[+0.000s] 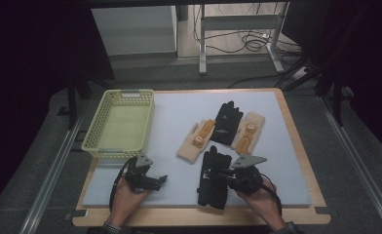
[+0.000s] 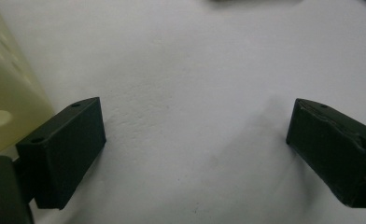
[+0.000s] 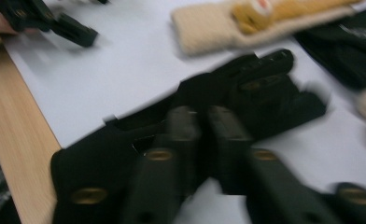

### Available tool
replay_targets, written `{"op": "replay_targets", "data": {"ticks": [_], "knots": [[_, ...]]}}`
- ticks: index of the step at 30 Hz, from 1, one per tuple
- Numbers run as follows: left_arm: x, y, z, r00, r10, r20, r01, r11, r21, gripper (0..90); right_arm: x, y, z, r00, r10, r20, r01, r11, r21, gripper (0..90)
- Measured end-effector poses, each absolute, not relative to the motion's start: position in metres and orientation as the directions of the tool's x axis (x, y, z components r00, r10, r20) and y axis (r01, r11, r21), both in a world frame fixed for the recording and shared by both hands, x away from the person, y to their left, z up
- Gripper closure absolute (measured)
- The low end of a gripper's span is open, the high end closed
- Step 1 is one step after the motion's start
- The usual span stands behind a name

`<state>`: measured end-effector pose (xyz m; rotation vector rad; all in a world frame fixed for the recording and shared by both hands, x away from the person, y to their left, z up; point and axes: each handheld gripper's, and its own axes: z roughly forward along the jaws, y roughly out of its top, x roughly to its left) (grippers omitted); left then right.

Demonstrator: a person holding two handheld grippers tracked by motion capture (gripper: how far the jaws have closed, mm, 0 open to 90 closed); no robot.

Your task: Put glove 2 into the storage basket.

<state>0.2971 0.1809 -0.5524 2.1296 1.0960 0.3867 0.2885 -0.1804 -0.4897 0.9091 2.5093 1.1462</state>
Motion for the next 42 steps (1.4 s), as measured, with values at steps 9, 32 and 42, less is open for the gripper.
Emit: {"op": "replay_targets", "data": {"ticks": [9, 32, 42], "knots": [[0.297, 0.181, -0.552, 0.597, 0.800, -0.051, 0.591, -0.397, 0.702, 4.8, 0.296, -0.218, -0.507, -0.717, 0.694, 0.070, 0.510, 0.453, 0.731, 87.2], [0.297, 0.181, -0.552, 0.597, 0.801, -0.051, 0.591, -0.396, 0.702, 4.8, 0.340, -0.212, -0.505, -0.687, 0.726, 0.029, 0.483, 0.426, 0.765, 66.6], [0.297, 0.181, -0.552, 0.599, 0.800, -0.049, 0.589, -0.398, 0.703, 4.8, 0.414, -0.202, -0.501, -0.631, 0.776, -0.011, 0.492, 0.410, 0.768, 57.8]]}}
